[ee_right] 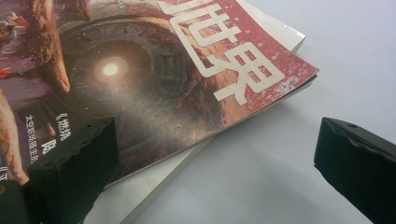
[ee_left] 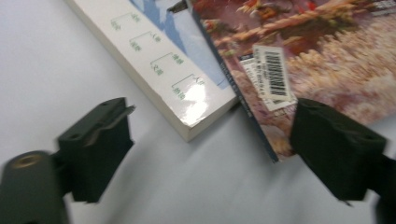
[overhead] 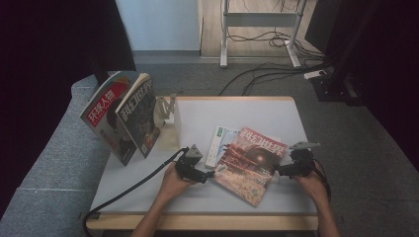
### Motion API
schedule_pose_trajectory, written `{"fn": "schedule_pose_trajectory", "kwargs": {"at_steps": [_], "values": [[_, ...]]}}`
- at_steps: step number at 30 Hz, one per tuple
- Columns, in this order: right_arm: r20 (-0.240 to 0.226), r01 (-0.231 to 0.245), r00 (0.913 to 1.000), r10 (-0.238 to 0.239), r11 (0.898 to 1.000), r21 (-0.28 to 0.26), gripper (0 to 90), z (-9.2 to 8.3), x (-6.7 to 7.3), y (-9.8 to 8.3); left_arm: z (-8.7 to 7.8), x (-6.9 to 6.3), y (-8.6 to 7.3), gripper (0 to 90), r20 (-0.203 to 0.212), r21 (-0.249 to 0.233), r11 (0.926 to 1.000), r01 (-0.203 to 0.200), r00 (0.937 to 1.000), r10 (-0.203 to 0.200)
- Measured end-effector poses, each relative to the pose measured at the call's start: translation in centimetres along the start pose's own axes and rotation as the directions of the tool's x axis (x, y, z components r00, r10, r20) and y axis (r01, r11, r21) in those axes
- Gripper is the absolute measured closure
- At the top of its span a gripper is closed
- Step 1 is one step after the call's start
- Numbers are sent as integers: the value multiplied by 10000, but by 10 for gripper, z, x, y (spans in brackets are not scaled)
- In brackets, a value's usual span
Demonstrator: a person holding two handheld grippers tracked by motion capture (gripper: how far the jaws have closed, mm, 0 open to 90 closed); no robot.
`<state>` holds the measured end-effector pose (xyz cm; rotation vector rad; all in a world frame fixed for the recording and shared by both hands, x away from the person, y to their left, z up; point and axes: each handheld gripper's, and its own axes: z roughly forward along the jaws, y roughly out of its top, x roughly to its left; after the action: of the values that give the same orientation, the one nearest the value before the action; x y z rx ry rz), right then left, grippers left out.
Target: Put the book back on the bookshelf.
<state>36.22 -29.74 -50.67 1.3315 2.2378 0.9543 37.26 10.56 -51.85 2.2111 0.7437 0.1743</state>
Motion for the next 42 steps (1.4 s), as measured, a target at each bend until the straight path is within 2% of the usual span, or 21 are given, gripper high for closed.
{"fn": "schedule_pose_trajectory", "kwargs": {"at_steps": [3,8,12,17,23,27,33,35,38,42], "values": [[17,3,10000,-3,10000,18,0,-1,-1,-1,3,1,-2,34,-42,19,10000,61,10000,-61],[-79,-82,9999,82,10000,-1,0,1,-1,-2,8,-1,-4,41,-305,364,9993,3,9995,8],[-245,-177,9995,176,9998,-67,0,4,0,-2,8,-2,-3,41,-392,386,9992,-113,9991,128],[-626,-455,9971,442,9988,-193,0,8,-2,-1,8,-2,-4,42,-362,385,9992,-80,9993,94],[-1157,-880,9897,844,9958,-260,0,12,-3,-1,8,-1,-4,52,-288,352,9994,-66,9996,77],[-1583,-1216,9805,1164,9923,-235,0,16,-4,-2,8,-2,-4,63,-274,298,9995,-112,9996,120],[-2388,-1904,9537,1830,9817,-84,0,26,-10,-1,7,-2,-5,74,-252,249,9995,-169,9995,175],[-2497,-1969,9494,1903,9804,-16,0,27,-12,-1,7,-2,-5,74,-250,245,9995,-174,9995,181],[-2463,-1897,9515,1845,9818,24,0,27,-13,1,7,-2,-5,79,-238,233,9996,-187,9995,192],[-2183,-1833,9595,1778,9831,-46,0,26,-14,4,7,-2,-5,90,-173,209,9996,-180,9997,184]]}}
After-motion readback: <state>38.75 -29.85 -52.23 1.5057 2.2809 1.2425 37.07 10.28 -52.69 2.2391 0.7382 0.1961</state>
